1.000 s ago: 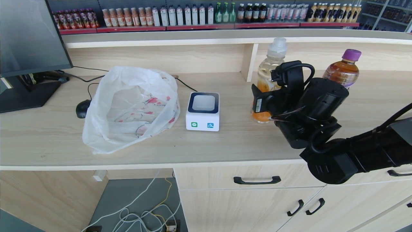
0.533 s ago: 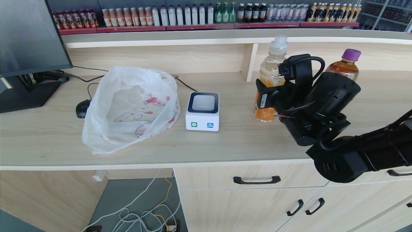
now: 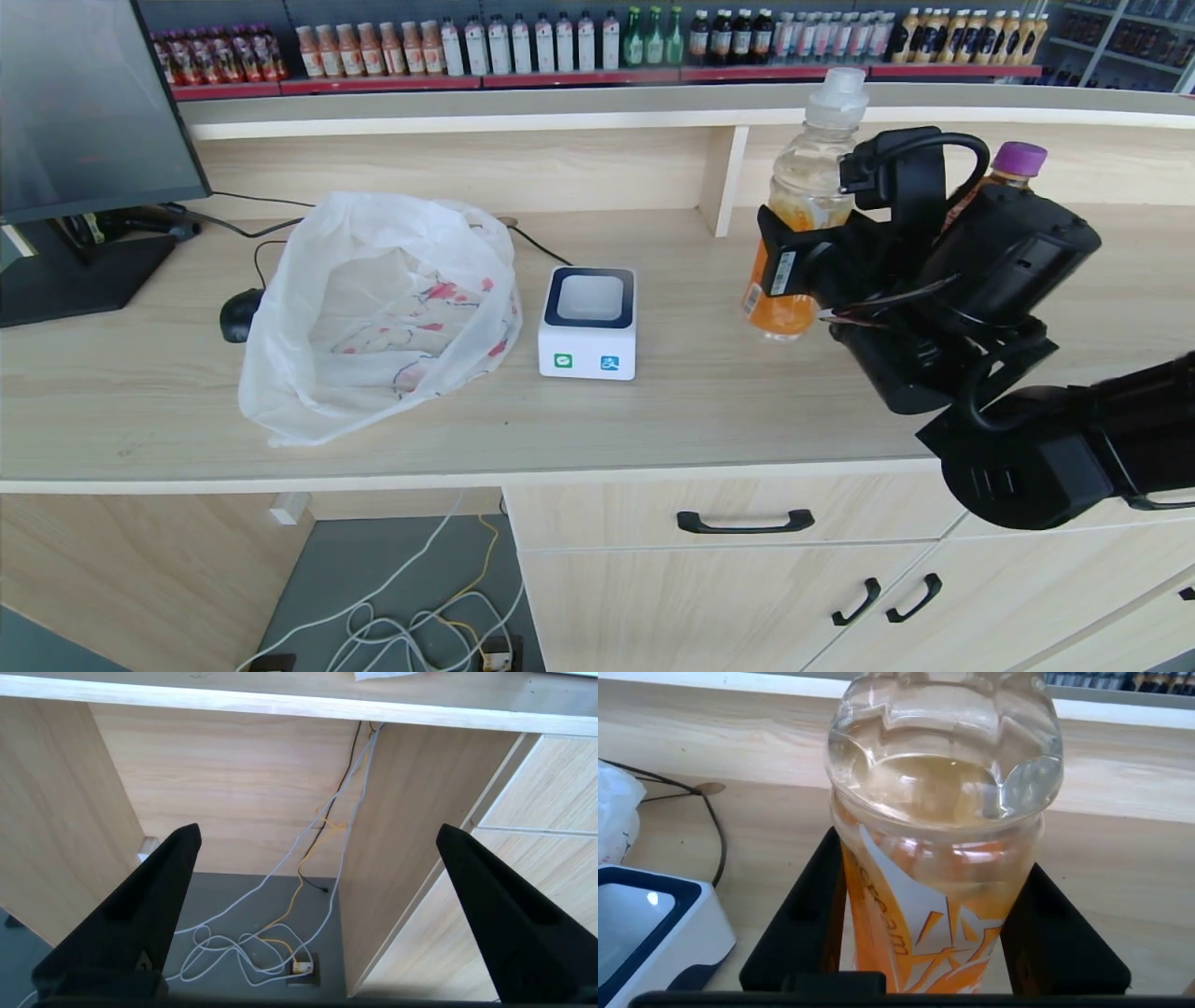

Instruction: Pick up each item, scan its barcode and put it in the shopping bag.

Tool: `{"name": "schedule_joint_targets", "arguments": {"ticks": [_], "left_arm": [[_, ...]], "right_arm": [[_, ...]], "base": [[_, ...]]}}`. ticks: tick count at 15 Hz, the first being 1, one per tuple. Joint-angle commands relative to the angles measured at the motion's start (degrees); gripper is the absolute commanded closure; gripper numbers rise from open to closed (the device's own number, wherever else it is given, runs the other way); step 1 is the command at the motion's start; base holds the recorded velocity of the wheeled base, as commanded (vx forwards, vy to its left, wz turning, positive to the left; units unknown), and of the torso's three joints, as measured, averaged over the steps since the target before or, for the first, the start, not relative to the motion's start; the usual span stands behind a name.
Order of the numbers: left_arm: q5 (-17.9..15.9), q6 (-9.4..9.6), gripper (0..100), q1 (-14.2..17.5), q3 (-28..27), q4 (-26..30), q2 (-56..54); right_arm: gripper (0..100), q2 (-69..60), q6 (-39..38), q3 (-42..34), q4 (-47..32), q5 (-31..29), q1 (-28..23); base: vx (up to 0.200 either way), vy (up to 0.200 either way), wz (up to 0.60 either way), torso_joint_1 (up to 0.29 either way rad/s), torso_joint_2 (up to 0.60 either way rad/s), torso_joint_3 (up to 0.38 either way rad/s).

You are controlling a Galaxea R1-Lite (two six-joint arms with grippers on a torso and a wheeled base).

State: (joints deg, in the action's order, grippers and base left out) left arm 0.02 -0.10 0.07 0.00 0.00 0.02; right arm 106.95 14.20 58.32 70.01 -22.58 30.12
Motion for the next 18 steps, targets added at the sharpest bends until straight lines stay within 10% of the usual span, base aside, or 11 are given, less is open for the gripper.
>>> {"name": "schedule_joint_targets", "arguments": {"ticks": [1,18], "left_arm": [[0.1,0.01,0,0.0,0.0,0.0,0.0],[0.1,0.01,0,0.0,0.0,0.0,0.0]], "right_arm": [[100,-2.6,0.1,-1.8,0.0,0.0,0.3],[100,-26.4,0.4,-28.3,0.0,-0.3,7.0]], "base": [[0.000,0.000,0.00,0.000,0.00,0.000],[0.000,0.000,0.00,0.000,0.00,0.000]]}}
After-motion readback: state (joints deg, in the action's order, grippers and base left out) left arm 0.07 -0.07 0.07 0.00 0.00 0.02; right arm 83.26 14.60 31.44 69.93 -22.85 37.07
